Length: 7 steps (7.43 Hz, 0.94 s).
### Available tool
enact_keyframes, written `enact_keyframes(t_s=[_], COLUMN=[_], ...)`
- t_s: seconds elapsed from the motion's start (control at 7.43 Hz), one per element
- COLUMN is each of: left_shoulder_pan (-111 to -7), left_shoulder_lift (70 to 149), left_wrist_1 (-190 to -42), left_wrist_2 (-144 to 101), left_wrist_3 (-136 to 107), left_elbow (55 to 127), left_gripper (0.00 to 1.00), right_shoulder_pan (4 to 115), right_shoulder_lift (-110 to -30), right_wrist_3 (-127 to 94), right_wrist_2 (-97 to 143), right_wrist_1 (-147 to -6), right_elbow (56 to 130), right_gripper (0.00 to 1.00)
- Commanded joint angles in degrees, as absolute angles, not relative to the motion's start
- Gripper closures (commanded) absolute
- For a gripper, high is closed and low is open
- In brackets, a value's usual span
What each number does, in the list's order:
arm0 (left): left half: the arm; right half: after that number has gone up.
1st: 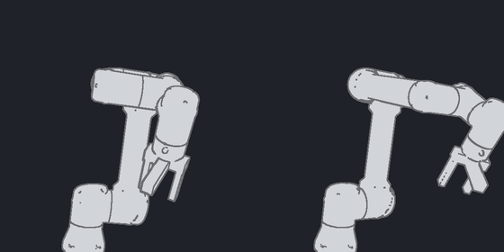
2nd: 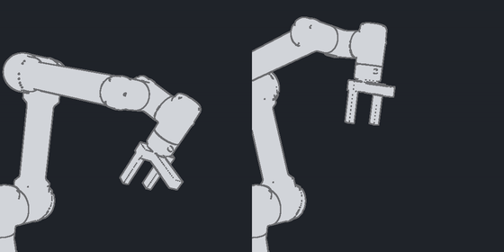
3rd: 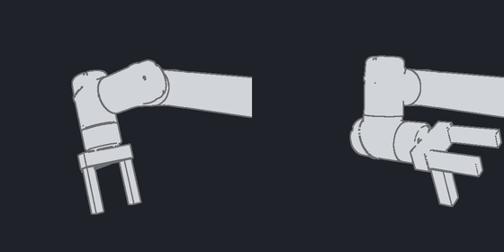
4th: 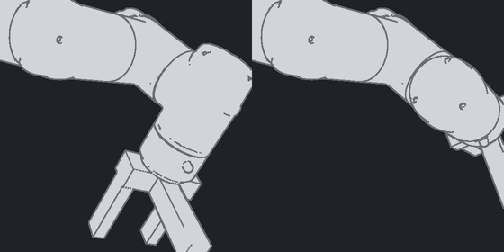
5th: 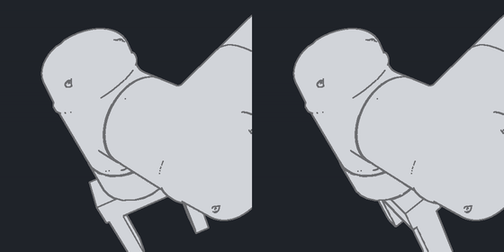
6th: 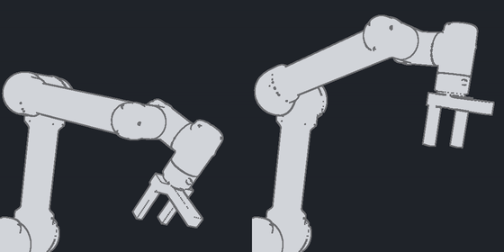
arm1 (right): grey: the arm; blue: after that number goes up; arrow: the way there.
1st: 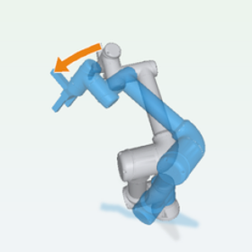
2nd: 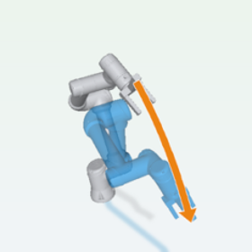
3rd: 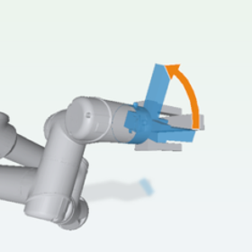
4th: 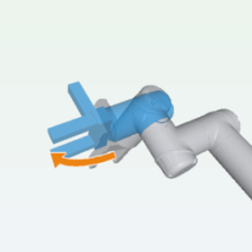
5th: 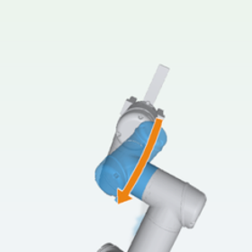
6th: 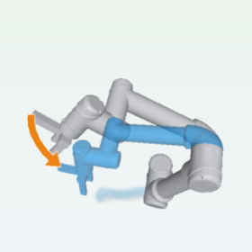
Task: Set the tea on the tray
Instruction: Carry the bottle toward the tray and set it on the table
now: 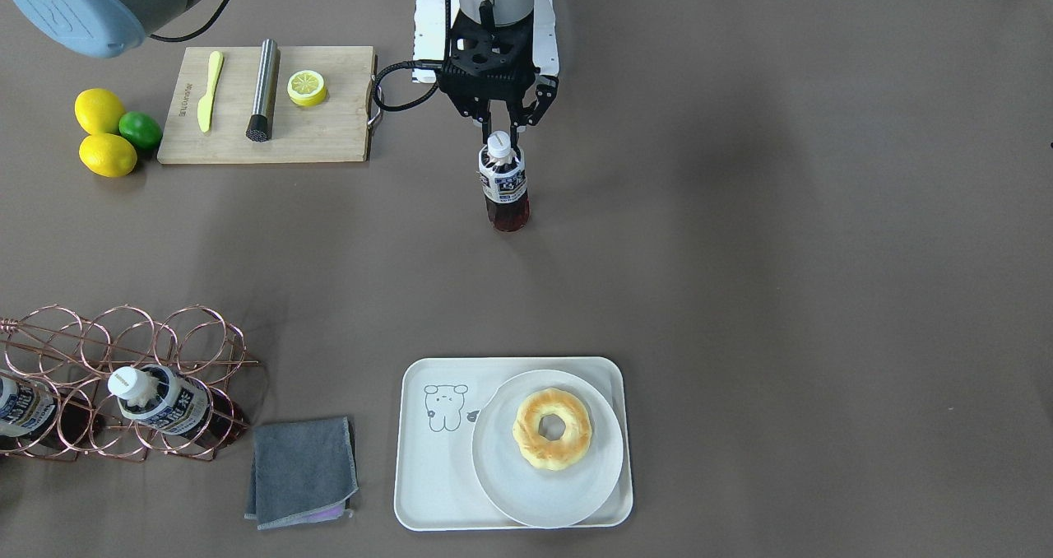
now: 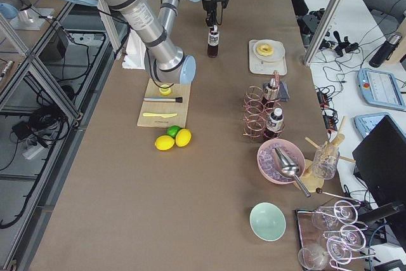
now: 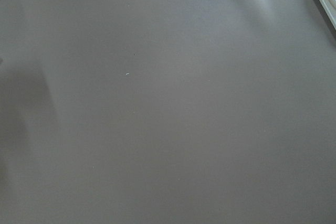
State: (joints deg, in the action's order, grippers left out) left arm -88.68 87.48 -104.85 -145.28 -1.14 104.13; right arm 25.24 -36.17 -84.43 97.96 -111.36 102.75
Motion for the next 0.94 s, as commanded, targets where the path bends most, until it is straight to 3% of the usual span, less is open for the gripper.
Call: enact_keyframes(t_s=[0.0,0.4,0.81], left_shoulder_pan=[-88.68,-87.29,-77.12], left_shoulder_lift=[87.36,88.59,93.31], left_wrist_1=[-104.85,-104.68,-104.68], left_wrist_2=[-145.28,-145.2,-143.27], left_wrist_3=[-1.14,-8.48,-28.14], left_elbow=[104.15,107.38,114.68], left_gripper=[0.01,0.01,0.01], right_shoulder_pan=[24.87,30.91,39.18], right_shoulder_lift=[-36.12,-36.73,-52.32], right_wrist_3=[-84.29,-81.15,-63.45], right_wrist_2=[96.77,102.27,107.31], right_wrist_1=[-111.45,-113.45,-113.21], right_elbow=[103.01,105.98,116.34], right_gripper=[0.0,0.0,0.0])
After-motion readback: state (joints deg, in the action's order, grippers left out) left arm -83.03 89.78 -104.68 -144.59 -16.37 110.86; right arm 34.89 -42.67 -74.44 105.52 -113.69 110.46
